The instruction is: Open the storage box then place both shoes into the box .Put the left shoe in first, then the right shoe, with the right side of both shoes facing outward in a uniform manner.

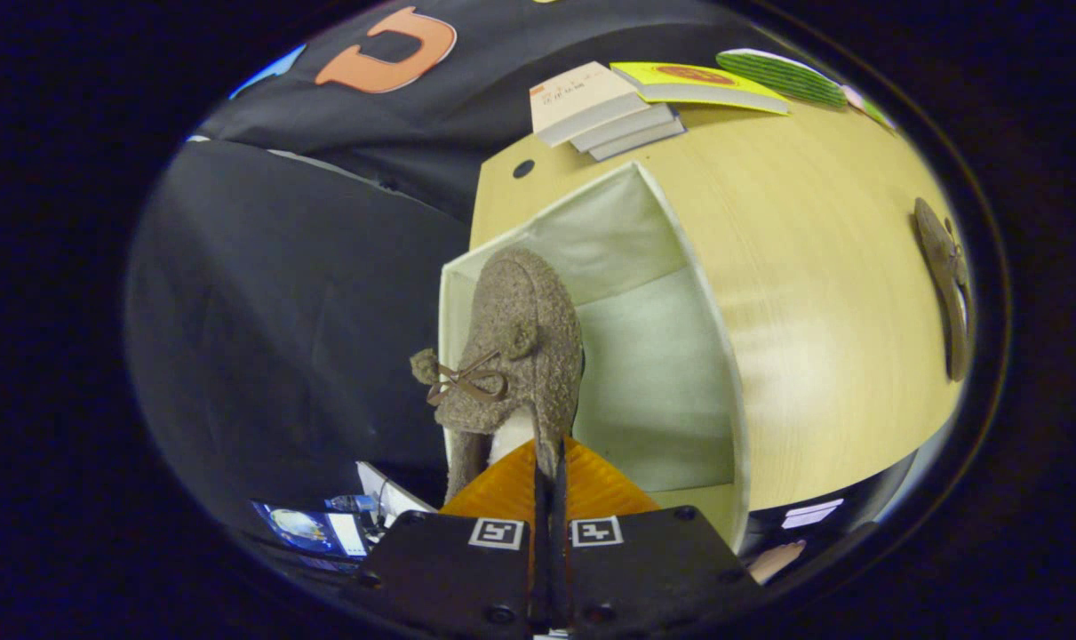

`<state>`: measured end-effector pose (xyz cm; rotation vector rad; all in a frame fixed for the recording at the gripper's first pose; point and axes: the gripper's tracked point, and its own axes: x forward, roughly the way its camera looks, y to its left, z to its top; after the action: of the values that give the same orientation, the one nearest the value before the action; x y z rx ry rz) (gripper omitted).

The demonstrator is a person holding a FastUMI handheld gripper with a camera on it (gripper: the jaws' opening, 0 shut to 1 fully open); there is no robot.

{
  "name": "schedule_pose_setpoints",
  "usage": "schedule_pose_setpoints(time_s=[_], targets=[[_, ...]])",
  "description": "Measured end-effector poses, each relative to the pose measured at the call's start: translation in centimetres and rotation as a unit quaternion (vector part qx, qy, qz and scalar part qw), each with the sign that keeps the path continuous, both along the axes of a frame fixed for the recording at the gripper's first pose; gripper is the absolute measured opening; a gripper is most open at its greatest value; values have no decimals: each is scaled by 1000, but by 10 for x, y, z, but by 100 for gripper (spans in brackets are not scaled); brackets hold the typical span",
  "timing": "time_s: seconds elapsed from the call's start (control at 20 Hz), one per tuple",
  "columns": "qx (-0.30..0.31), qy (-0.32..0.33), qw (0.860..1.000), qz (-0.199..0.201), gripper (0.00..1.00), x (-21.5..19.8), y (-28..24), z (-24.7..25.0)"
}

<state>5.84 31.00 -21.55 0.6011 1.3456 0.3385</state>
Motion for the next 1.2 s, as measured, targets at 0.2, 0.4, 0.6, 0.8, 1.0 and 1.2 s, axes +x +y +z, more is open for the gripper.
schedule_pose_setpoints(time_s=[0.2,0.4,0.6,0.8,1.0,1.2], targets=[[4,13,1000,13,7,2,17,-16],[16,-25,999,32,37,3,26,0],[-12,-73,996,54,69,4,11,17],[-43,-126,989,63,83,4,-21,47],[-64,-181,981,41,83,12,-83,84],[-147,-258,955,9,84,40,-192,102]])
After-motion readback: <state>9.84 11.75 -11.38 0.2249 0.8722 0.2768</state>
